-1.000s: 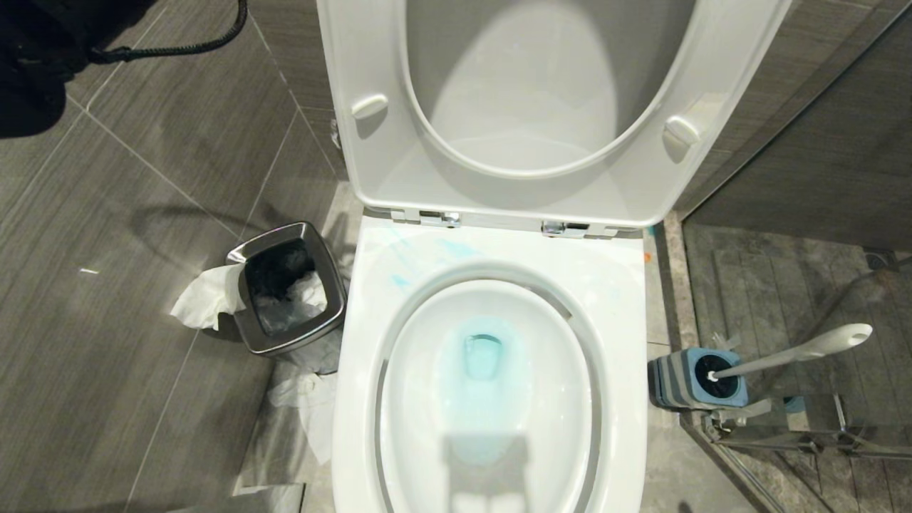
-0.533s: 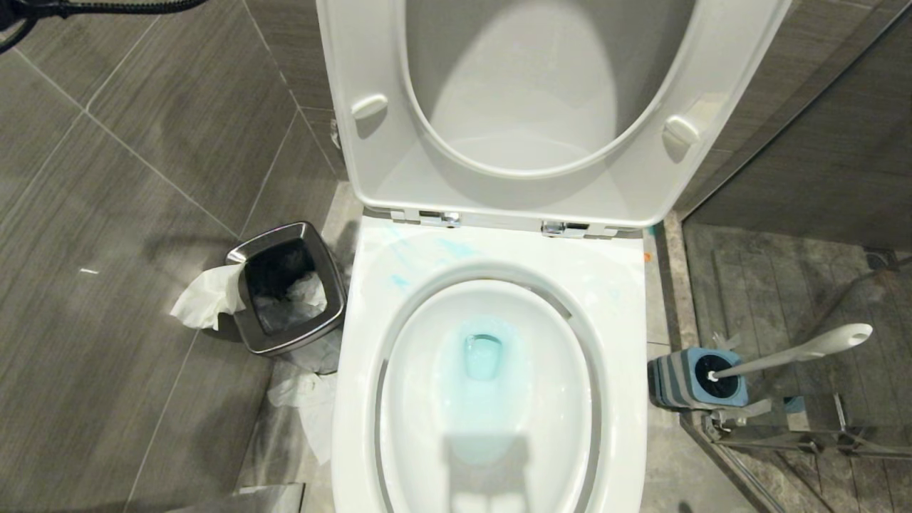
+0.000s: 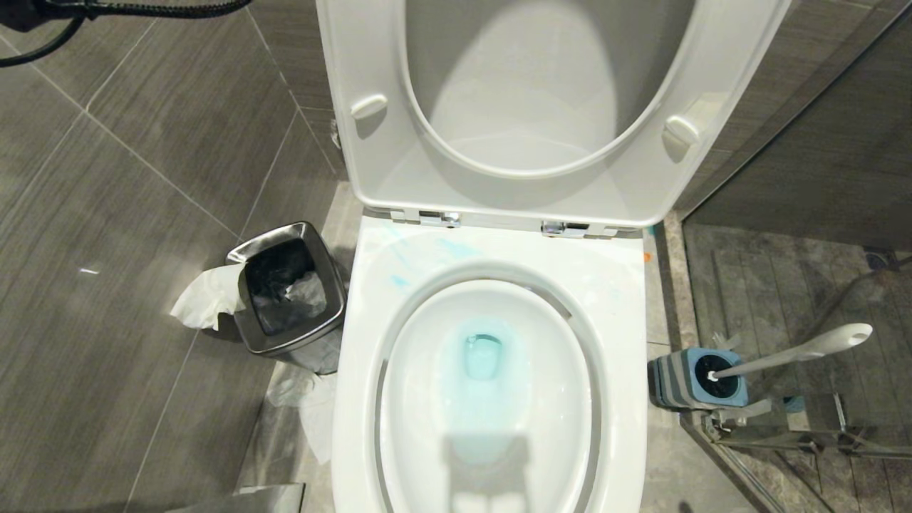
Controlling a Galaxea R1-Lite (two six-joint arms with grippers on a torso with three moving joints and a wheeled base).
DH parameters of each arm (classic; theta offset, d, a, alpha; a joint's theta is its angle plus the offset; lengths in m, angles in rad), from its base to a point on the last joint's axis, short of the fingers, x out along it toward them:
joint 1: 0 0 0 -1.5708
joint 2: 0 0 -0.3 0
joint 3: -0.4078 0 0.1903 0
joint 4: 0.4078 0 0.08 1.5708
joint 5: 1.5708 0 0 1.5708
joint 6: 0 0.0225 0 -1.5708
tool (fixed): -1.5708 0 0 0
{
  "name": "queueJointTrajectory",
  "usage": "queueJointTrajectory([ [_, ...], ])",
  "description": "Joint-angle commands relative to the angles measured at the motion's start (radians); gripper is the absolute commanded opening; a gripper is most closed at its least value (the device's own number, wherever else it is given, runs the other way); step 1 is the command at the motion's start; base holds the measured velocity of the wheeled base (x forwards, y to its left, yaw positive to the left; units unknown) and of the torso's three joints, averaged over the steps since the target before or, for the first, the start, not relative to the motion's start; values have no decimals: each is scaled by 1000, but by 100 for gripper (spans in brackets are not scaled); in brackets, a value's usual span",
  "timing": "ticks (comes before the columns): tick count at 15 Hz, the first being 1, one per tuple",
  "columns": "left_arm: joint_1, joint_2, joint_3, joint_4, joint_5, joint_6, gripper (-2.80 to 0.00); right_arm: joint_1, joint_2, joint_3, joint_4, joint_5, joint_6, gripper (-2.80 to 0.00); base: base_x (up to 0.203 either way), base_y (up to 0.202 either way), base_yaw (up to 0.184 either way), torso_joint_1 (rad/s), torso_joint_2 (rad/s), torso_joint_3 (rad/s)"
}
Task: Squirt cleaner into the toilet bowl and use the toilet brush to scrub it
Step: Flush the toilet
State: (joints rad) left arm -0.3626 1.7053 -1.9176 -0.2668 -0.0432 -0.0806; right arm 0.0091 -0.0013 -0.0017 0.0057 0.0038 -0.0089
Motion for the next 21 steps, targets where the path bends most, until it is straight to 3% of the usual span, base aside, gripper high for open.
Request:
queueJointTrajectory([
  [1, -10, 5, 10, -4, 2, 1, -280, 2, 1, 0, 0, 1, 0, -280, 0, 0, 0, 0, 0, 0],
  [12, -27, 106, 36, -11, 37, 23, -280, 1, 1, 0, 0, 1, 0, -280, 0, 0, 0, 0, 0, 0],
  [21, -18, 251, 31, -123, 60, 36, -280, 0, 1, 0, 0, 1, 0, -280, 0, 0, 0, 0, 0, 0],
])
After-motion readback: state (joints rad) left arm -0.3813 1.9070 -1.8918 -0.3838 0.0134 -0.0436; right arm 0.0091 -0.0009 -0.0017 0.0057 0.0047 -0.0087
